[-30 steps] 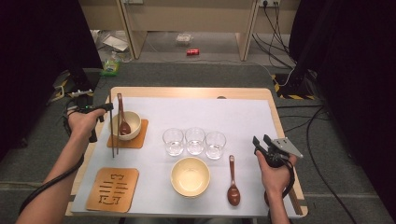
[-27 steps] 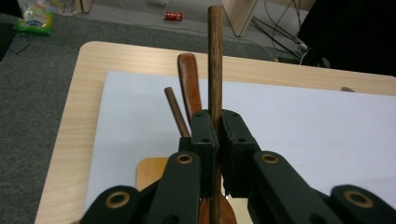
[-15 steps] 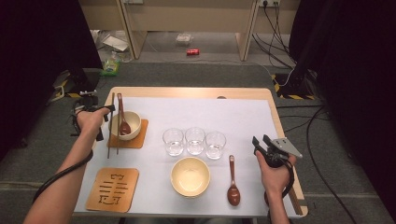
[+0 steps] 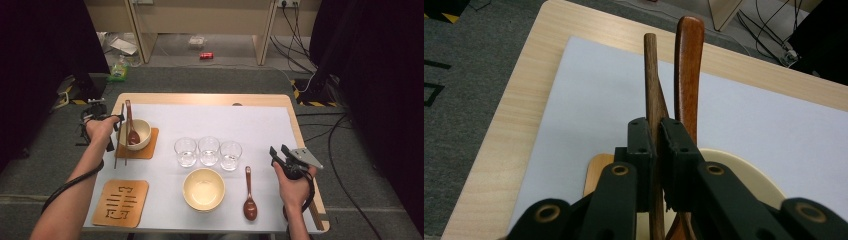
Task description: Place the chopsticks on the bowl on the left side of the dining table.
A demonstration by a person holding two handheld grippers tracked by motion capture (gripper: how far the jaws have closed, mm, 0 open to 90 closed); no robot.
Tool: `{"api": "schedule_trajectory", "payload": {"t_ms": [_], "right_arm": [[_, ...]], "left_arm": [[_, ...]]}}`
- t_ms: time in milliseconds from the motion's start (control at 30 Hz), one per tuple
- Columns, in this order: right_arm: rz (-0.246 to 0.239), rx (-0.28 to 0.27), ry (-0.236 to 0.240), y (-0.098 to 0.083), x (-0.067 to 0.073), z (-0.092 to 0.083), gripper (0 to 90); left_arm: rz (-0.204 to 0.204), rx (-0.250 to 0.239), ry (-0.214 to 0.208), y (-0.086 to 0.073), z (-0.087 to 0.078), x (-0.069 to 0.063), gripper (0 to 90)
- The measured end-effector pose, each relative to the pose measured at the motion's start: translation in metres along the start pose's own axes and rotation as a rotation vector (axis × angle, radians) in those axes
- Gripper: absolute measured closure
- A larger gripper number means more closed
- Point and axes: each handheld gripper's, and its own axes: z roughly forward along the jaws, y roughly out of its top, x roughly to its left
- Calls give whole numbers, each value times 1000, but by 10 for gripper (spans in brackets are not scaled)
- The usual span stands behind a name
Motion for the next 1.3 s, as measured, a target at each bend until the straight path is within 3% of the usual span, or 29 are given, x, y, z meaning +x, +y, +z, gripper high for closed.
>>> {"api": "schedule_trajectory", "payload": {"t_ms": [267, 833, 1067, 1300], "right_arm": [[0, 5, 2, 0, 1, 0, 535], [-2, 4, 2, 0, 1, 0, 537], [-2, 5, 3, 0, 1, 0, 540], [3, 9, 4, 0, -1, -1, 544]], "left_arm": [[1, 3, 14, -2, 3, 0, 836], [2, -13, 2, 0, -2, 2, 803], [95, -11, -25, -1, -23, 5, 830], [202, -13, -68, -23, -61, 21, 888]]}}
